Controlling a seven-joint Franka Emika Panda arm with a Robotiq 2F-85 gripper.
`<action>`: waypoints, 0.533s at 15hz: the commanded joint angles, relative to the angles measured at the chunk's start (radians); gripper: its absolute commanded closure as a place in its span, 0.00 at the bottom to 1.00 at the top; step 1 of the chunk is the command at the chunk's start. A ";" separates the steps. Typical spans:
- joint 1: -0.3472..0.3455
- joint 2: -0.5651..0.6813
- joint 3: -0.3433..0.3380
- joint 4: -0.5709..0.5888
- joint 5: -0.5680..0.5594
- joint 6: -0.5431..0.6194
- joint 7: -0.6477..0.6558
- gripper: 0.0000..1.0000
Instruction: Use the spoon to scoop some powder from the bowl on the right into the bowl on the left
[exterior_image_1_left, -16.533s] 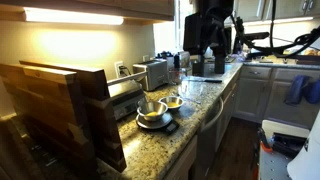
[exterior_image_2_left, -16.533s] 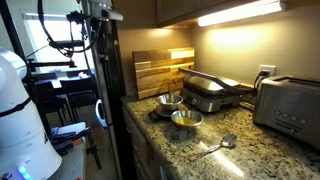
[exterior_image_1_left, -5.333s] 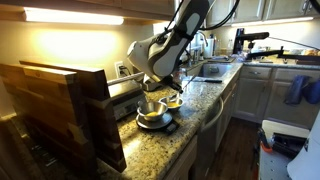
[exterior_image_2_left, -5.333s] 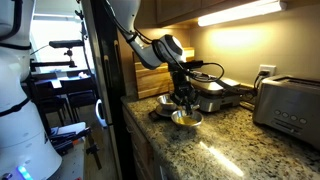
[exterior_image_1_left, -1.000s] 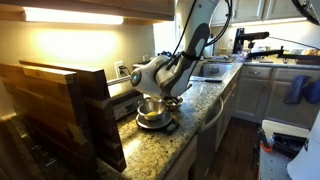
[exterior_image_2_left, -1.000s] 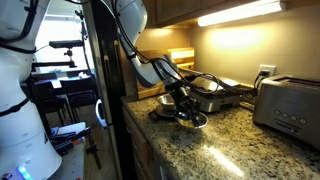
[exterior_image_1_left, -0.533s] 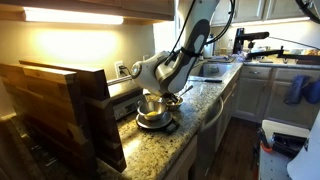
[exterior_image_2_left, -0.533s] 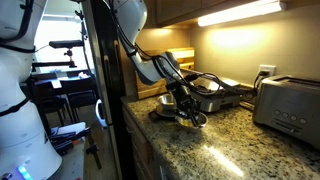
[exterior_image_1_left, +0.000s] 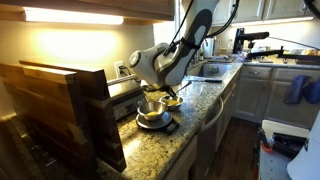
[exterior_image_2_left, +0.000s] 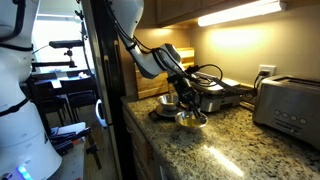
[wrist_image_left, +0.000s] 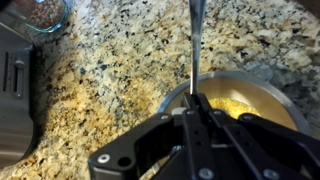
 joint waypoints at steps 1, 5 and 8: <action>-0.015 -0.058 -0.005 -0.035 0.037 0.022 -0.043 0.96; -0.043 -0.070 0.002 -0.040 0.115 0.038 -0.128 0.96; -0.068 -0.087 0.007 -0.039 0.219 0.060 -0.242 0.96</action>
